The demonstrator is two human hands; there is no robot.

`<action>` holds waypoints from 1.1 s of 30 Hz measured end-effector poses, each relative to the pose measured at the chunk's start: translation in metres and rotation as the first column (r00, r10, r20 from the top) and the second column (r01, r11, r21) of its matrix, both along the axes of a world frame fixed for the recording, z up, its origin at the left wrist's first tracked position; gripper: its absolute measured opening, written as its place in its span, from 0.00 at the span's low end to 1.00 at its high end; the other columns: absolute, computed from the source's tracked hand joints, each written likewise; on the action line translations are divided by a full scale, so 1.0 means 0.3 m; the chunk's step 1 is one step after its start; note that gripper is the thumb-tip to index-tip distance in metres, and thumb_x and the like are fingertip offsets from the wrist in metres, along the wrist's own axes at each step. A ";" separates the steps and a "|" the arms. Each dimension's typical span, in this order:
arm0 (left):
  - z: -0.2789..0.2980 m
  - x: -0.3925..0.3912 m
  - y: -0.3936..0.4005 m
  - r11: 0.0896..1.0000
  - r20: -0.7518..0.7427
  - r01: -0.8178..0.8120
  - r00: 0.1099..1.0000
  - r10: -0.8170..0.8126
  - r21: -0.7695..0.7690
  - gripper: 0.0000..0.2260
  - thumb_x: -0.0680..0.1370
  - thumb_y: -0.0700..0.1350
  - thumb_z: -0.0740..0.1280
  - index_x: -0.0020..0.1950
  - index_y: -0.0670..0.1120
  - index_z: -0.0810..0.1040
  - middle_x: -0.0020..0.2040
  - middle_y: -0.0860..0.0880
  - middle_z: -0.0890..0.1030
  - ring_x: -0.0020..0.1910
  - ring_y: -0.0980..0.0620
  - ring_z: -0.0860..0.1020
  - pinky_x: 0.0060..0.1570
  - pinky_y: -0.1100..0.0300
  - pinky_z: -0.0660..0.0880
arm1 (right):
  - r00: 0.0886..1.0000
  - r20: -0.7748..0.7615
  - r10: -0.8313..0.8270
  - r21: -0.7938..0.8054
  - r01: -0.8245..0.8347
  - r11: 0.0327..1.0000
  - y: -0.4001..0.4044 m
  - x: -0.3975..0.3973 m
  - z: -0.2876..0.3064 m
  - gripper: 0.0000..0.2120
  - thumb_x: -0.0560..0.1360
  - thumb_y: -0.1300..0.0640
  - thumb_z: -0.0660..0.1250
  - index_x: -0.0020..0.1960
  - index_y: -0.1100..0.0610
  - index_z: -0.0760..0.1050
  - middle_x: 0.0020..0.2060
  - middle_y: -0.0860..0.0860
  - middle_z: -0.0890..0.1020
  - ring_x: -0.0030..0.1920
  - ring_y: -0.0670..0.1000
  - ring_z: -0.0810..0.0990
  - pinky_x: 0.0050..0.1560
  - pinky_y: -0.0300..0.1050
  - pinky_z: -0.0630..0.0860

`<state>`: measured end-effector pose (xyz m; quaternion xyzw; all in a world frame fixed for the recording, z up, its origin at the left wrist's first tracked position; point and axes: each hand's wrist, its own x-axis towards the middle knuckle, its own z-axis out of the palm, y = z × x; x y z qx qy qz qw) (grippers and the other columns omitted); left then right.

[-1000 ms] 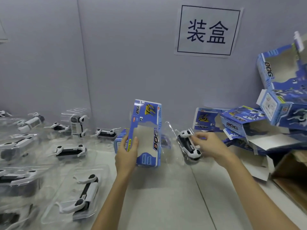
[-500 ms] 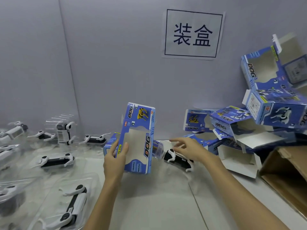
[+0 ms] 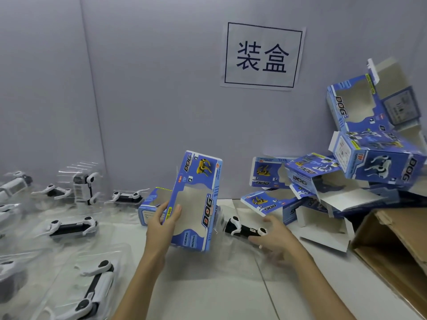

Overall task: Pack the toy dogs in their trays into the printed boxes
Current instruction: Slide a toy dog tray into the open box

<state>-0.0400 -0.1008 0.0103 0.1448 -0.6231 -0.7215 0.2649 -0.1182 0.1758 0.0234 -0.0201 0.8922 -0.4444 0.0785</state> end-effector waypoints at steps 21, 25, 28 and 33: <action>0.047 -0.007 0.064 0.956 -0.117 0.092 0.985 -0.129 -0.280 0.54 0.67 0.54 0.82 0.75 0.80 0.46 0.73 0.57 0.75 0.63 0.56 0.82 0.52 0.51 0.85 | 0.979 -0.136 -0.155 -0.651 0.030 0.759 0.021 -0.057 0.015 0.27 0.73 0.59 0.80 0.67 0.48 0.74 0.61 0.67 0.77 0.50 0.62 0.82 0.47 0.58 0.86; 0.055 -0.004 0.058 0.939 -0.129 0.100 0.980 -0.150 -0.328 0.56 0.70 0.41 0.82 0.73 0.82 0.48 0.78 0.54 0.65 0.71 0.47 0.76 0.59 0.39 0.82 | 0.980 -0.166 -0.108 -0.641 -0.024 0.767 0.006 -0.051 0.031 0.26 0.73 0.58 0.80 0.67 0.44 0.74 0.62 0.63 0.77 0.58 0.64 0.82 0.39 0.48 0.84; 0.050 0.003 0.032 0.936 -0.142 0.197 0.959 -0.246 -0.292 0.50 0.68 0.36 0.83 0.68 0.81 0.61 0.68 0.55 0.74 0.55 0.56 0.85 0.39 0.57 0.84 | 0.970 -0.156 -0.185 -0.708 0.021 0.706 -0.003 -0.063 0.070 0.26 0.74 0.59 0.79 0.68 0.48 0.73 0.62 0.62 0.80 0.55 0.63 0.84 0.46 0.53 0.85; 0.076 0.014 0.020 0.957 -0.194 0.213 0.948 -0.251 -0.195 0.32 0.67 0.42 0.71 0.62 0.72 0.70 0.65 0.48 0.78 0.54 0.47 0.85 0.43 0.55 0.84 | 0.937 -0.151 -0.314 -0.805 0.068 0.589 -0.030 -0.112 0.184 0.28 0.76 0.58 0.78 0.70 0.52 0.68 0.67 0.56 0.76 0.49 0.60 0.86 0.46 0.57 0.86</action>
